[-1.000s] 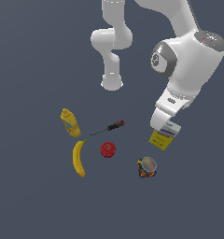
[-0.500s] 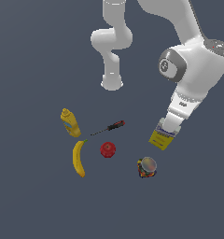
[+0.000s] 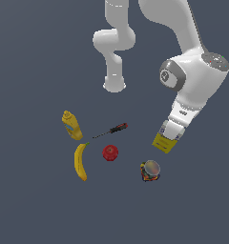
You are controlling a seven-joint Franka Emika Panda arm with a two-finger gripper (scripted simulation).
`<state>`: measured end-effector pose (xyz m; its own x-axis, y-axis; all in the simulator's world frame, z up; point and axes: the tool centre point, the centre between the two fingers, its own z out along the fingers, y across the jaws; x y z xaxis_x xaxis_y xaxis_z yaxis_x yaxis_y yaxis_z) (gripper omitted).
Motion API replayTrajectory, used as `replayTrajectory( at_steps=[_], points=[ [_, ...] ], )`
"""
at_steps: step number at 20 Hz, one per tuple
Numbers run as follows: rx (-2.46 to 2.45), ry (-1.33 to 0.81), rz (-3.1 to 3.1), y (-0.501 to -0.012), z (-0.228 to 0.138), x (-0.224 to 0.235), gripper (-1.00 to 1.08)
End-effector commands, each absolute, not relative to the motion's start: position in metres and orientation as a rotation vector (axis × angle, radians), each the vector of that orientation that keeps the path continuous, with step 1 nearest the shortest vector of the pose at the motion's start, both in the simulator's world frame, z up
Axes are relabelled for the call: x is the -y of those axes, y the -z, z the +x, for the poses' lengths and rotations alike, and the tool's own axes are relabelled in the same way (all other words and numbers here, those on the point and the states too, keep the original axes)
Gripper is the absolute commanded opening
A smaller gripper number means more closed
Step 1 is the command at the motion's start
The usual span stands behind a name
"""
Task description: Pick up a designated object from a clutter of objects.
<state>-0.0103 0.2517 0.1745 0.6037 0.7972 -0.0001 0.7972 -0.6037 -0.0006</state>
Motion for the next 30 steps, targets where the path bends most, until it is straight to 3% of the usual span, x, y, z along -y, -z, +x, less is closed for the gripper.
replayTrajectory(
  at_steps=[1, 7, 8, 30],
  points=[
    [1.401, 0.0, -2.811, -0.163, -0.011, -0.252, 1.0],
    [1.403, 0.0, -2.811, -0.152, -0.01, -0.253, 1.0],
    [1.403, 0.0, -2.811, -0.152, -0.01, -0.253, -1.0],
    [1.403, 0.001, -2.812, -0.176, -0.021, -0.232, -1.0]
  ],
)
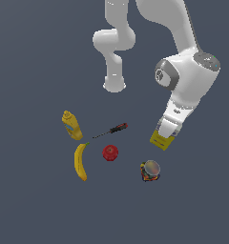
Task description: Pick up a designated object from a clutter of objects.
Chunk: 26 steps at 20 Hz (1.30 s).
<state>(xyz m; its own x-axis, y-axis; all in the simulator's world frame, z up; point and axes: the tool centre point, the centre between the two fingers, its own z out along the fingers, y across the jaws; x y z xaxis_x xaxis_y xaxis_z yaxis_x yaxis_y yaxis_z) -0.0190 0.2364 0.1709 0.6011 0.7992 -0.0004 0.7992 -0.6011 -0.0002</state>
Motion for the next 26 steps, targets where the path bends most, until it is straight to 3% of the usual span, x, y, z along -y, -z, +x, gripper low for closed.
replayTrajectory(
  at_steps=[1, 26],
  points=[
    [-1.402, -0.001, 2.811, -0.181, -0.023, -0.228, -1.0],
    [-1.406, -0.004, 2.816, -0.357, -0.104, -0.081, -1.0]
  ],
)
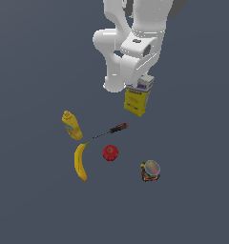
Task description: Pick up a designated object from a clutter of objects.
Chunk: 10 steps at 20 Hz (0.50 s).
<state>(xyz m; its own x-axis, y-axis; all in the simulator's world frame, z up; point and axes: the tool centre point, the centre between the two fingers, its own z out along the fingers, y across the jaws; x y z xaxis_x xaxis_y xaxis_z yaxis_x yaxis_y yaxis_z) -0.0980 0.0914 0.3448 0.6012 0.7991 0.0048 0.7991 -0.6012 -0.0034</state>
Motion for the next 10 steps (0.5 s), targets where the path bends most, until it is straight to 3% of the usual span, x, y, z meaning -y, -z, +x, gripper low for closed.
replayTrajectory(
  at_steps=[1, 10],
  points=[
    [1.401, 0.004, -2.805, -0.364, -0.107, -0.075, -1.0],
    [1.401, 0.002, -2.809, -0.42, -0.129, -0.029, -1.0]
  ],
)
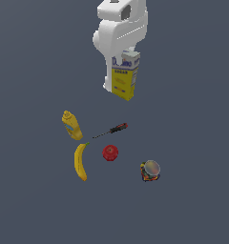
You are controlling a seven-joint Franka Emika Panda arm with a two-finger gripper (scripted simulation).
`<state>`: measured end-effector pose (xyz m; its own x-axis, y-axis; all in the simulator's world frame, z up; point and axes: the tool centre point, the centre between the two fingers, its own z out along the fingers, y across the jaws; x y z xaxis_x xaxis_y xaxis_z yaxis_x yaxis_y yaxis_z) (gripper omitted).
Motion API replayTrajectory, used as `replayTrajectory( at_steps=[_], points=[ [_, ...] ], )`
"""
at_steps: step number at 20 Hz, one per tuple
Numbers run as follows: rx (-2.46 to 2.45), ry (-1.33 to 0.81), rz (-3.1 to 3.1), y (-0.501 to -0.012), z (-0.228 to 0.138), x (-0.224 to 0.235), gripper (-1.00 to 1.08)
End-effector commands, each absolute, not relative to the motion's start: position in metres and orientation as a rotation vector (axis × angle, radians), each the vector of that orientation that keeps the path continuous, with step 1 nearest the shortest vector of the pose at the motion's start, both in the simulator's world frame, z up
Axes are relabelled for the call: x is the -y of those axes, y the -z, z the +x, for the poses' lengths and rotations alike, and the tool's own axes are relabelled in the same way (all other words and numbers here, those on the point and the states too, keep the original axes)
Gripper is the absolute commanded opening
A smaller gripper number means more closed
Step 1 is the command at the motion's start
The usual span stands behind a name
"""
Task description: Pick up a designated object from a clutter of objects.
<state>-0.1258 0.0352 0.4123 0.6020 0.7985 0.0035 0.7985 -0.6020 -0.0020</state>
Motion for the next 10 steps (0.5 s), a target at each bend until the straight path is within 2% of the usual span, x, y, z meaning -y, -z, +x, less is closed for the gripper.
replayTrajectory(
  at_steps=[1, 10],
  points=[
    [1.401, 0.002, -2.809, -0.425, -0.131, -0.025, -1.0],
    [1.402, 0.0, -2.811, -0.443, -0.136, -0.01, -1.0]
  ],
)
